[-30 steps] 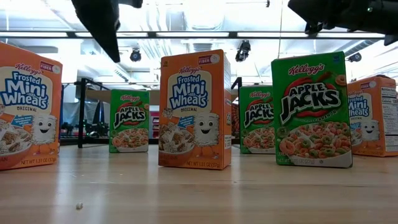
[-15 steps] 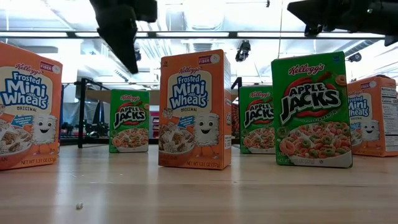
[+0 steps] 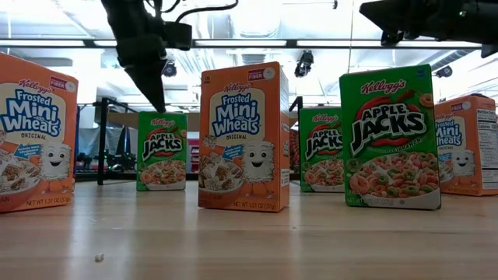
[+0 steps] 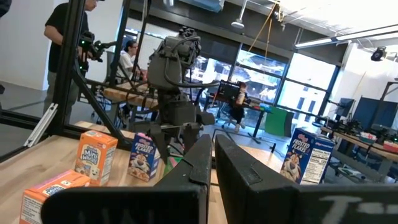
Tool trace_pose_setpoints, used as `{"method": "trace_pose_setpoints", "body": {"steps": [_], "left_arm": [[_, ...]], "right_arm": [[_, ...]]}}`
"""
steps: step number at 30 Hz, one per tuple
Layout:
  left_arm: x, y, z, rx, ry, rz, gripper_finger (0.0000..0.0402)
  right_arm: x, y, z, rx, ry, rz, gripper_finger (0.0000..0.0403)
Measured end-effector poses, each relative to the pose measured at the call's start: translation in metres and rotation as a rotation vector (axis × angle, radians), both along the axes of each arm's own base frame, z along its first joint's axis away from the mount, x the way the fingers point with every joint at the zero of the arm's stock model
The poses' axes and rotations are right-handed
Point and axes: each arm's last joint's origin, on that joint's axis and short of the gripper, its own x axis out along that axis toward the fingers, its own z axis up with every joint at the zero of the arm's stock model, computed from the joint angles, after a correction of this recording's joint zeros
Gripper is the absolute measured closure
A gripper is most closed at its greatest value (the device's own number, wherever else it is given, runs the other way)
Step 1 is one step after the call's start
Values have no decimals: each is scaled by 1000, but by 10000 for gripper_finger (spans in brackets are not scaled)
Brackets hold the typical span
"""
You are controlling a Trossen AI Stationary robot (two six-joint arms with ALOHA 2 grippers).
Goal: Stack cereal on shelf
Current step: Put the top left green cereal box on the shelf
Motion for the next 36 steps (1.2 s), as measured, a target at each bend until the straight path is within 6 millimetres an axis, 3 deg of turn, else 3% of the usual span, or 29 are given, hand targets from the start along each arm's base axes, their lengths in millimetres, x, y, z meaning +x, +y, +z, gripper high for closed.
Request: {"method": "trace_pose_setpoints", "body": {"steps": [23,36], "left_arm": [[0,9,-10,13,-2,-8,169],[-2,8,-26,-36,-6,-25,183]], "right_arm": [[0,0,0,1,1,0,390],[0,0,0,1,1,0,390]]}}
